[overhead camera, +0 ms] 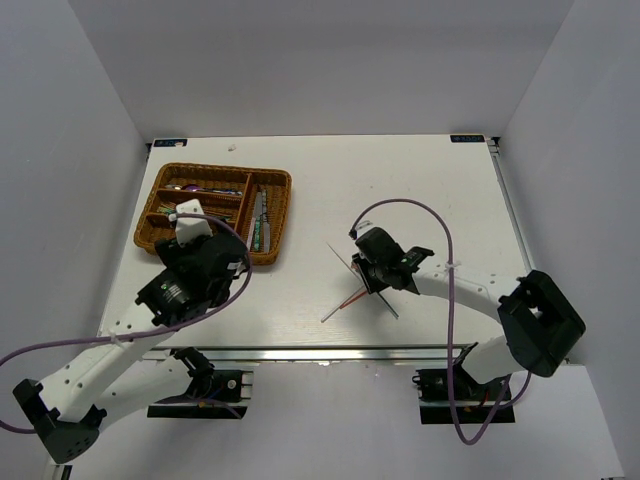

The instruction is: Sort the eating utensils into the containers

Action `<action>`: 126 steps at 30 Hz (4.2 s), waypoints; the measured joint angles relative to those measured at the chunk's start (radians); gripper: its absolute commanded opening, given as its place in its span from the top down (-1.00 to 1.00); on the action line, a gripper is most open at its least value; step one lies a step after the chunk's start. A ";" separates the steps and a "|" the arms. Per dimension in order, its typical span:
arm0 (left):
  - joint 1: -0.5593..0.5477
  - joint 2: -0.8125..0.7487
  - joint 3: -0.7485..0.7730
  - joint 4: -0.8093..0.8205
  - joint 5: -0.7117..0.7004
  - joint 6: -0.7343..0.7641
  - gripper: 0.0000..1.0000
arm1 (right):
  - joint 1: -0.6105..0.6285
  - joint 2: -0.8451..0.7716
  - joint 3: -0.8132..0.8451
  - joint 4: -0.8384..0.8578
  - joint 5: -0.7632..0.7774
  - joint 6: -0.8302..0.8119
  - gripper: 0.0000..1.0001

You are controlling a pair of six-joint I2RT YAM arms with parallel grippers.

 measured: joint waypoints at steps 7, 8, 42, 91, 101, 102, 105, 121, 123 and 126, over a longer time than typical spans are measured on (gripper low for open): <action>0.000 0.035 -0.011 0.036 0.054 0.044 -0.96 | 0.000 0.041 0.020 0.057 0.063 -0.097 0.33; 0.000 0.035 -0.011 0.040 0.060 0.050 -0.96 | 0.000 0.042 0.020 0.068 0.064 -0.114 0.35; 0.000 0.051 -0.026 0.089 0.138 0.113 -0.96 | -0.108 0.155 0.051 0.098 -0.042 -0.247 0.37; 0.000 -0.028 -0.041 0.271 0.418 0.052 -0.96 | -0.131 -0.072 0.179 0.165 -0.288 -0.101 1.00; 0.000 0.003 -0.191 0.784 0.841 -0.156 -0.96 | -0.053 -0.103 0.172 0.414 -0.631 0.091 1.00; 0.000 0.018 -0.190 0.806 0.855 -0.163 -0.91 | -0.044 -0.102 0.173 0.414 -0.639 0.098 1.00; 0.000 0.052 -0.191 0.853 0.884 -0.179 -0.69 | -0.009 -0.101 0.190 0.411 -0.649 0.117 1.00; 0.003 0.126 -0.177 0.854 0.863 -0.202 1.00 | 0.039 -0.101 0.224 0.404 -0.597 0.134 0.49; 0.002 0.141 -0.150 0.806 0.829 -0.208 1.00 | 0.041 -0.098 0.224 0.405 -0.563 0.138 -0.71; 0.003 0.166 -0.084 0.686 0.728 -0.219 1.00 | 0.039 -0.098 0.224 0.397 -0.484 0.124 -0.79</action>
